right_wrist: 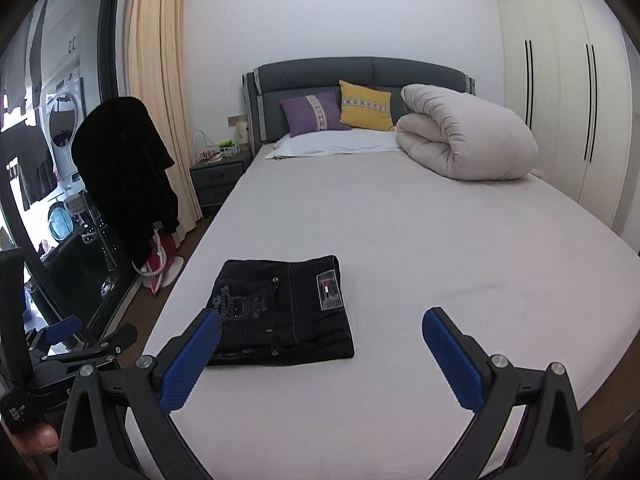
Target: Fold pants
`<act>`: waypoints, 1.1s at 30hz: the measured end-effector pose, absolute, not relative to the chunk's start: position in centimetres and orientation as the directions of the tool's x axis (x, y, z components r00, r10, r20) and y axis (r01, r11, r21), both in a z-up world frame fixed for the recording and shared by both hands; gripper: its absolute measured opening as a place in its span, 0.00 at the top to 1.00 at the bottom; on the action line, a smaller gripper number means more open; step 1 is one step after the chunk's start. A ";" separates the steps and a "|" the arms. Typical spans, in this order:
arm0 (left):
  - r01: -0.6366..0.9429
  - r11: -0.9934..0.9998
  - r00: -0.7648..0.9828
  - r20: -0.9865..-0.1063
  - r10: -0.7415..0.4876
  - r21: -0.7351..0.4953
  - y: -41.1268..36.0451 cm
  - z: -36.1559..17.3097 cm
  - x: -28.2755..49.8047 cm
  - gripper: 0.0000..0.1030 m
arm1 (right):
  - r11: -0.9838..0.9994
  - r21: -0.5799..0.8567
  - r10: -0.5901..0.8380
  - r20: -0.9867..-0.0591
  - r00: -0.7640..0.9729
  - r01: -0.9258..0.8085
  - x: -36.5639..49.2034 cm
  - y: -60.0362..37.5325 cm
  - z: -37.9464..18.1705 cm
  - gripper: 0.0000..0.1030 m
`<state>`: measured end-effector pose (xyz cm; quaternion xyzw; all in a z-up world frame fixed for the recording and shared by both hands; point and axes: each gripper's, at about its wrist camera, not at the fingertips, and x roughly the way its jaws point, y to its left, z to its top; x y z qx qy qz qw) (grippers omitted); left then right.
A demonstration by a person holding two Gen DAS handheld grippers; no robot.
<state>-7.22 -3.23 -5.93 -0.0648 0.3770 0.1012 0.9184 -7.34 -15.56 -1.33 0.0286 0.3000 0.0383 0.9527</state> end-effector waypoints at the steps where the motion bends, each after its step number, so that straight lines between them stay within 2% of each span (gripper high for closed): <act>1: -0.236 0.971 0.693 -0.708 0.136 -0.044 -3.2 -6.1 -7.1 0.00 | 0.996 0.075 0.089 -0.573 0.815 -0.056 -7.2 -15.5 -1.4 0.00; 33: -0.223 0.974 0.648 -0.752 0.122 -0.034 -3.3 -9.8 -3.1 0.00 | 0.995 0.078 0.096 -0.633 0.768 -0.059 -5.3 -15.8 -4.2 0.00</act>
